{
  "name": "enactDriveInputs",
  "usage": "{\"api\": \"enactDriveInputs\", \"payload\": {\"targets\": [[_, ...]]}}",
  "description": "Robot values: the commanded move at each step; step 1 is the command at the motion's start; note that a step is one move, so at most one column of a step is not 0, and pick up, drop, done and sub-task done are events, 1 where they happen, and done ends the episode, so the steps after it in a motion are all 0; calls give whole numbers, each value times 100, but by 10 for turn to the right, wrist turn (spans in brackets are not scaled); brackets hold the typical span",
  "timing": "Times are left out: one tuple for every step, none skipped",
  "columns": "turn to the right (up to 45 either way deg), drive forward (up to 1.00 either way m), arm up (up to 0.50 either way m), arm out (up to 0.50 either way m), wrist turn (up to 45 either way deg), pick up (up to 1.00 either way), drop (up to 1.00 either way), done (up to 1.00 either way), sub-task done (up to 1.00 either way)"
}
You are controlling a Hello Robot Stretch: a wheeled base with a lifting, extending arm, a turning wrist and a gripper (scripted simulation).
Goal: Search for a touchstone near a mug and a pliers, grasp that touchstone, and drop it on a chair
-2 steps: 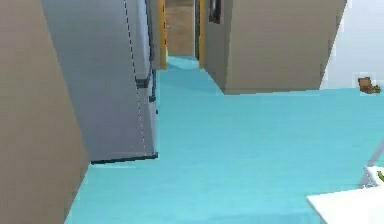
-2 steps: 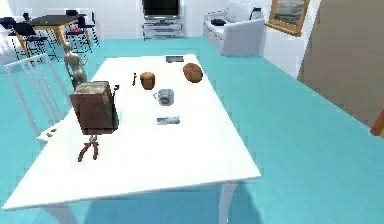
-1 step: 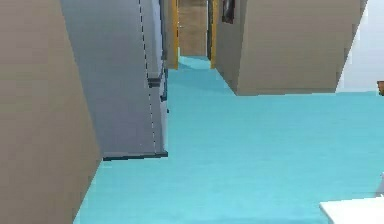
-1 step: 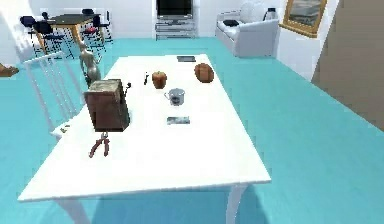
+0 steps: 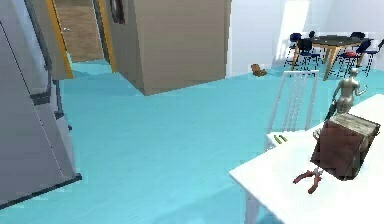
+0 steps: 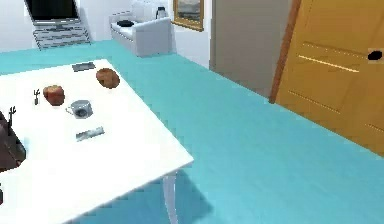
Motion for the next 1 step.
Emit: {"api": "enactDriveInputs", "payload": {"targets": [[0,50,0,0,0,0,0,0,0]]}}
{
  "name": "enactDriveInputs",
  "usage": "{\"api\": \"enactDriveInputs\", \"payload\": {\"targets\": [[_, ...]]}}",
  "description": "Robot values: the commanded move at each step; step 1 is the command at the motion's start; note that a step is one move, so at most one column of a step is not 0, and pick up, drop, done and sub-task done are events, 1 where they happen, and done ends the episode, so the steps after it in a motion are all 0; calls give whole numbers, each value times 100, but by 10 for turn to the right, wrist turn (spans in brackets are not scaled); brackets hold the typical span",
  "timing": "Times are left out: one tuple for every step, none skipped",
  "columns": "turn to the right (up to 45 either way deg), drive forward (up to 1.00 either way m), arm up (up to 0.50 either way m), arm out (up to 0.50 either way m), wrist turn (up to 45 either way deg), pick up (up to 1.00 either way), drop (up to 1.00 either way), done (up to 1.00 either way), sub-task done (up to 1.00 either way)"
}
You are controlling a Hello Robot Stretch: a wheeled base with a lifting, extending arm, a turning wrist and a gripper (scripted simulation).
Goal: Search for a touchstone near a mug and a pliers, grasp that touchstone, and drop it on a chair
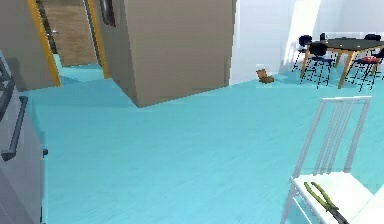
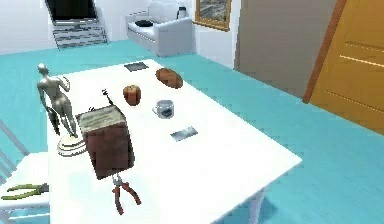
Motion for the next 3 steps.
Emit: {"api": "enactDriveInputs", "payload": {"targets": [[0,0,50,0,0,0,0,0,0],[0,0,36,0,0,0,0,0,0],[0,0,0,48,0,0,0,0,0]]}}
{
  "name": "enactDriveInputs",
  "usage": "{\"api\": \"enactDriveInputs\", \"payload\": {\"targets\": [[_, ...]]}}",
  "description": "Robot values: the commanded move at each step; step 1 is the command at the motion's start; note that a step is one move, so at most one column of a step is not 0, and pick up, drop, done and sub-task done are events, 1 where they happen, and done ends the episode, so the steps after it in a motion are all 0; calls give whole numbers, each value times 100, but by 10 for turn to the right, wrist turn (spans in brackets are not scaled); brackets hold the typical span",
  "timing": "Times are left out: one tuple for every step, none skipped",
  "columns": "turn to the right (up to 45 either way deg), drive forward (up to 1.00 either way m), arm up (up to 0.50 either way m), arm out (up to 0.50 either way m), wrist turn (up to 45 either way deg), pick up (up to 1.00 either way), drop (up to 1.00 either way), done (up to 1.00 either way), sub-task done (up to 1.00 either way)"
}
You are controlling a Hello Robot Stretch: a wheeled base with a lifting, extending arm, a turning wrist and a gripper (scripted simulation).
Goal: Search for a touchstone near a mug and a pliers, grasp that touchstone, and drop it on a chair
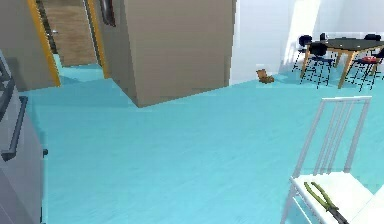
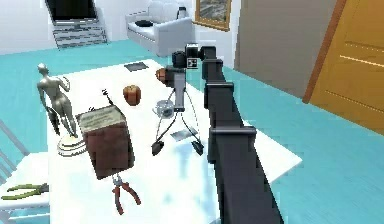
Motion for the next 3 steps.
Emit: {"api": "enactDriveInputs", "payload": {"targets": [[0,0,0,0,450,0,0,0,0],[0,0,0,0,450,0,0,0,0],[0,0,0,0,450,0,0,0,0]]}}
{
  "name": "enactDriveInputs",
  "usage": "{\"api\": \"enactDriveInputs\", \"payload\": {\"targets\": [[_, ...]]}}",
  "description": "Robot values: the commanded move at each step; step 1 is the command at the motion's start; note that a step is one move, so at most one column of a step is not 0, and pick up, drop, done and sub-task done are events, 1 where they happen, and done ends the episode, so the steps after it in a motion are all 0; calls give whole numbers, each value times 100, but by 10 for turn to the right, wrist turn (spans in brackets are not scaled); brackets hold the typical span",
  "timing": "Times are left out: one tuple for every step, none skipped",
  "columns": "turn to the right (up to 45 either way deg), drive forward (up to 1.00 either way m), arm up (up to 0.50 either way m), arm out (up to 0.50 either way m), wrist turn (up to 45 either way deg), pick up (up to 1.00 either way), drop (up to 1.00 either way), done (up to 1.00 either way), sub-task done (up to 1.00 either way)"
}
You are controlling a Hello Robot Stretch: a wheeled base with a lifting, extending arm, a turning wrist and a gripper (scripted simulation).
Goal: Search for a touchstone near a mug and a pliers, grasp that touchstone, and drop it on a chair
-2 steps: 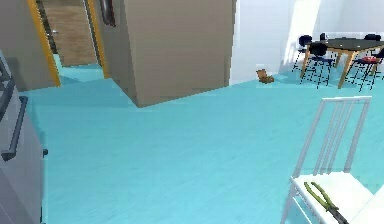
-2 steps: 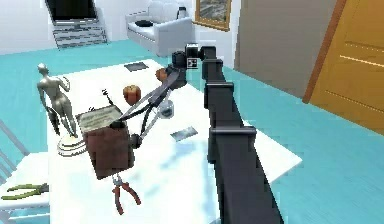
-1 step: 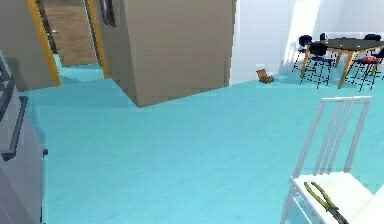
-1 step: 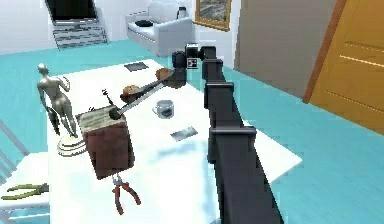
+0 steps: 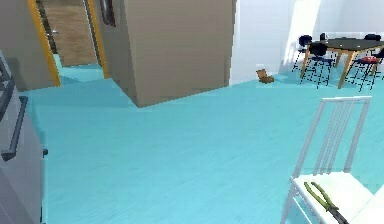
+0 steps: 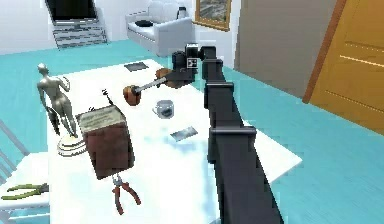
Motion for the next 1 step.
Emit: {"api": "enactDriveInputs", "payload": {"targets": [[0,0,0,0,330,0,0,0,0]]}}
